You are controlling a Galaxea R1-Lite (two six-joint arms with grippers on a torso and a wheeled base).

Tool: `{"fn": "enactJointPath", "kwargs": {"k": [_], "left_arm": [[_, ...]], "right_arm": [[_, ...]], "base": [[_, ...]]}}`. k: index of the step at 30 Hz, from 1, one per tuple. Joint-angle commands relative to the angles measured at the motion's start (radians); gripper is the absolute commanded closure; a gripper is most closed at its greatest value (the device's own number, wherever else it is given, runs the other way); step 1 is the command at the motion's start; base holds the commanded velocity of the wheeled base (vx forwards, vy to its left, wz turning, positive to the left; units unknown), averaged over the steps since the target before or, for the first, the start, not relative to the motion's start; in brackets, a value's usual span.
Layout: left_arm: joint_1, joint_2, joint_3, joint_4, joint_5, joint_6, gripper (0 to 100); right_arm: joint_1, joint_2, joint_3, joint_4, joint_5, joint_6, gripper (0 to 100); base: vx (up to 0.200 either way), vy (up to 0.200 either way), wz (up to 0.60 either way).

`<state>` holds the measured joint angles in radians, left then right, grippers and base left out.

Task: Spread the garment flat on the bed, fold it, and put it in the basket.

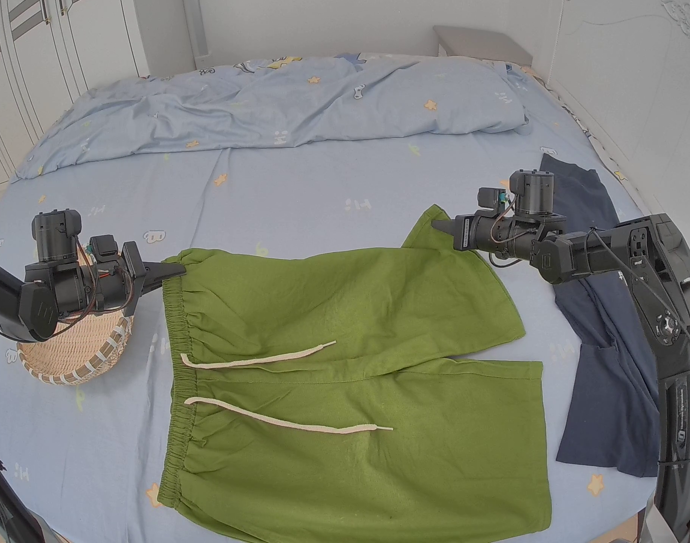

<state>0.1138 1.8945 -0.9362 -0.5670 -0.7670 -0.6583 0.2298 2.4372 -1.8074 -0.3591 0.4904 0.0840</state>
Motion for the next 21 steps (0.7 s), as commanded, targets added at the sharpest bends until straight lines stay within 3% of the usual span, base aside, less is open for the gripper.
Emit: {"fn": "enactJointPath", "kwargs": {"k": [1,5,13,21], "left_arm": [[0.001,0.002,-0.006,-0.001,0.000,0.000,100],[0.004,0.021,-0.050,0.003,0.000,0.034,100],[0.017,0.071,-0.119,0.007,0.000,0.066,100],[0.024,0.184,-0.196,0.009,0.003,0.126,100]], "right_arm": [[-0.012,-0.006,-0.004,-0.004,-0.010,0.000,100],[-0.053,-0.033,-0.003,-0.001,-0.046,0.000,100],[-0.135,-0.081,0.005,0.034,-0.039,0.011,100],[-0.148,-0.076,0.034,0.043,-0.036,0.011,100]], "base": [[0.000,0.000,0.00],[0.000,0.000,0.00],[0.000,0.000,0.00],[0.000,0.000,0.00]]}}
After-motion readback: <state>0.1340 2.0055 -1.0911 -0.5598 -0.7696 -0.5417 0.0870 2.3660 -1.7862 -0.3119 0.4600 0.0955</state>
